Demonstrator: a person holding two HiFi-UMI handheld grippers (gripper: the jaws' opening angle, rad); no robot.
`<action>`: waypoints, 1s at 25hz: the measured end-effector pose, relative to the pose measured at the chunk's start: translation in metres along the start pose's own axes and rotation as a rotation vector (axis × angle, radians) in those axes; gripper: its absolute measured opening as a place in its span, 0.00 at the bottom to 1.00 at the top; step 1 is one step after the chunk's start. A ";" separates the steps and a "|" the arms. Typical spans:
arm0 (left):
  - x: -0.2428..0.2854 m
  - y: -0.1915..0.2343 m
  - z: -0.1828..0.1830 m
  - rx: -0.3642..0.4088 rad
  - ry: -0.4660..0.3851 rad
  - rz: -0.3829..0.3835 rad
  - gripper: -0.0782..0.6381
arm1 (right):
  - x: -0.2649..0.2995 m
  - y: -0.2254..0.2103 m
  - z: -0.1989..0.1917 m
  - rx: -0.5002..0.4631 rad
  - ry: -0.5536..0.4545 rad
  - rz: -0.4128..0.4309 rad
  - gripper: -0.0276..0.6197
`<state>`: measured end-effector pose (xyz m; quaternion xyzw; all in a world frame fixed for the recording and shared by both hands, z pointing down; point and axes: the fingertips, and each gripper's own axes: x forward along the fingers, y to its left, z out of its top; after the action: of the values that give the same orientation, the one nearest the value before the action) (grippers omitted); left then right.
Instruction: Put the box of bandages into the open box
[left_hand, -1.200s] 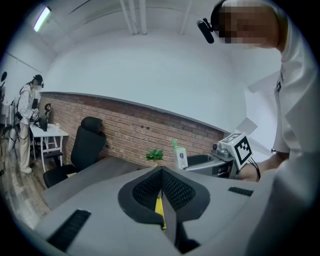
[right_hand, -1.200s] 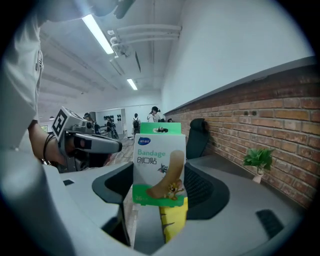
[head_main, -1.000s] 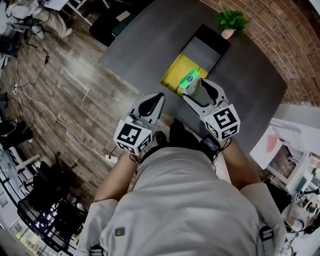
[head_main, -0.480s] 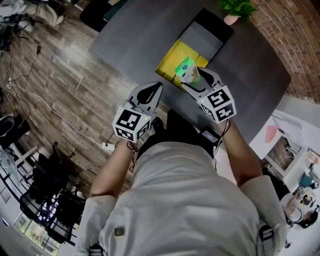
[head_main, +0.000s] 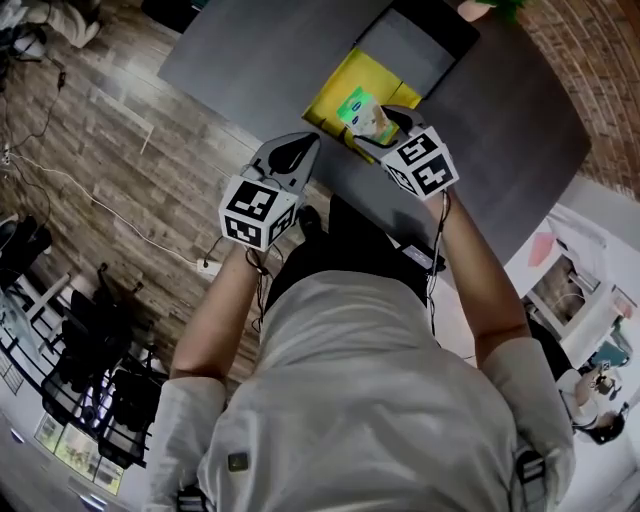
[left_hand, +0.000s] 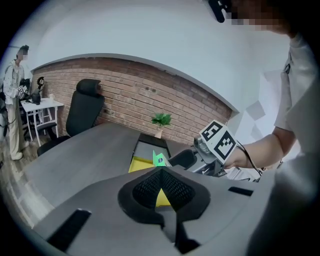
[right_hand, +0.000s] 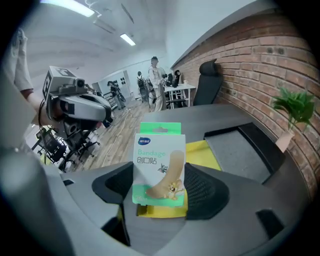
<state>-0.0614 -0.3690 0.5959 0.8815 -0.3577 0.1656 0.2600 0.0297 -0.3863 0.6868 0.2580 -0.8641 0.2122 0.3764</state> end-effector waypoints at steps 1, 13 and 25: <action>0.004 0.002 -0.003 -0.001 0.009 0.000 0.13 | 0.007 -0.002 -0.004 -0.009 0.017 0.002 0.52; 0.041 0.018 -0.044 -0.014 0.133 -0.029 0.13 | 0.068 -0.017 -0.050 -0.031 0.191 0.031 0.52; 0.050 0.029 -0.056 -0.032 0.164 -0.015 0.13 | 0.093 -0.024 -0.060 -0.115 0.294 0.004 0.52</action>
<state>-0.0537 -0.3808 0.6750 0.8632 -0.3314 0.2297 0.3039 0.0226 -0.3980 0.7995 0.2004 -0.8109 0.1985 0.5128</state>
